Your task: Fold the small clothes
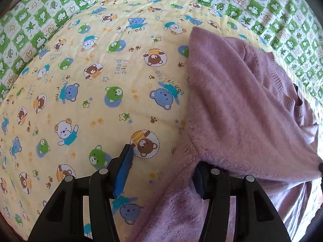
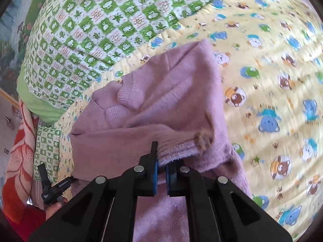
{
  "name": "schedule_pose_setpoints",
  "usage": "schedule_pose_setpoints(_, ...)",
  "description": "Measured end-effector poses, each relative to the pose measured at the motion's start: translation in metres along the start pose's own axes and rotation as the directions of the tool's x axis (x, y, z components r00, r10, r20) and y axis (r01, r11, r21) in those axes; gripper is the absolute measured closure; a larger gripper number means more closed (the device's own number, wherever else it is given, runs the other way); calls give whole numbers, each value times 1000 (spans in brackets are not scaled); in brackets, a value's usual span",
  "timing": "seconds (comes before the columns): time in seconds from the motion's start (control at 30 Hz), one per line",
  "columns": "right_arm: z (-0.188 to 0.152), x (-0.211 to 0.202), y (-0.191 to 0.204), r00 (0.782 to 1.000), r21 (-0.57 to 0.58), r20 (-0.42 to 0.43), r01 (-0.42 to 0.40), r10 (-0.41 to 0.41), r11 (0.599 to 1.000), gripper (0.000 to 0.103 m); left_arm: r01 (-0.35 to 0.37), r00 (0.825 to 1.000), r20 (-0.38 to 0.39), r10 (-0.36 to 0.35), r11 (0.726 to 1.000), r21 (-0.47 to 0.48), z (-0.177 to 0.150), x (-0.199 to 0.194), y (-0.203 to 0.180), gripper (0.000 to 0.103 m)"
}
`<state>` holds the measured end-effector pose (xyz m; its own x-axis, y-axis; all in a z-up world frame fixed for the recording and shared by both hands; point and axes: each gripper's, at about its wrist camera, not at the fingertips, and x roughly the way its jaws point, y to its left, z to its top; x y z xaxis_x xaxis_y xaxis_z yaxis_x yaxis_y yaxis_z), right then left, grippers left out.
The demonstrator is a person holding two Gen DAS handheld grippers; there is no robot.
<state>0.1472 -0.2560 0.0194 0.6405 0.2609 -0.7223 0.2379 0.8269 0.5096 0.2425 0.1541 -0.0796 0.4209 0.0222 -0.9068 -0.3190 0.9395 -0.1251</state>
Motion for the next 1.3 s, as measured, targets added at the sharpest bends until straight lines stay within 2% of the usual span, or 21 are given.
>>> schedule_pose_setpoints(0.07,2,-1,4,1000,-46,2,4,-4,999,96,6,1000,-3,-6,1000,-9,8,3,0,48)
schedule_pose_setpoints(0.17,2,12,-1,999,-44,-39,25,-26,999,96,8,1000,-1,-8,1000,-14,-4,-7,4,47)
schedule_pose_setpoints(0.27,-7,17,-3,997,-85,-49,53,-57,995,96,7,1000,-4,-7,1000,-12,-3,-4,5,47)
schedule_pose_setpoints(0.47,-22,33,-20,988,-83,-115,90,-100,992,94,23,1000,-20,-23,1000,4,-4,-1,6,46)
schedule_pose_setpoints(0.57,-20,28,-18,985,-102,-125,107,-120,989,82,33,999,-33,-33,999,11,-9,-4,10,46)
schedule_pose_setpoints(0.63,-18,20,-15,978,-127,-111,161,-176,979,71,49,998,-47,-48,999,11,-14,-9,14,46)
schedule_pose_setpoints(0.73,-15,0,-12,966,-145,-46,244,-253,959,64,77,995,-62,-77,997,2,-23,-19,22,46)
schedule_pose_setpoints(0.8,-12,-12,-7,962,-156,-6,268,-272,951,64,114,991,-63,-115,993,-11,-29,-31,28,47)
schedule_pose_setpoints(0.9,-1,-17,10,974,-177,22,224,-223,958,64,159,987,-33,-159,987,-11,-27,-50,31,47)
schedule_pose_setpoints(0.97,7,-8,31,989,-207,-1,147,-150,967,64,184,983,-17,-184,983,-13,-22,-57,29,45)
schedule_pose_setpoints(1.07,18,17,71,998,-254,-55,27,-43,967,64,216,976,5,-216,976,-33,-5,-60,22,39)
schedule_pose_setpoints(1.17,27,51,122,995,-333,-96,-57,26,941,60,236,972,11,-236,970,-56,11,-52,13,37)
schedule_pose_setpoints(1.23,30,76,155,989,-379,-130,-110,65,919,54,222,975,7,-222,974,-53,21,-41,4,35)
schedule_pose_setpoints(1.3,36,107,184,981,-412,-172,-155,90,898,53,216,976,-11,-217,974,-63,28,-28,1,35)
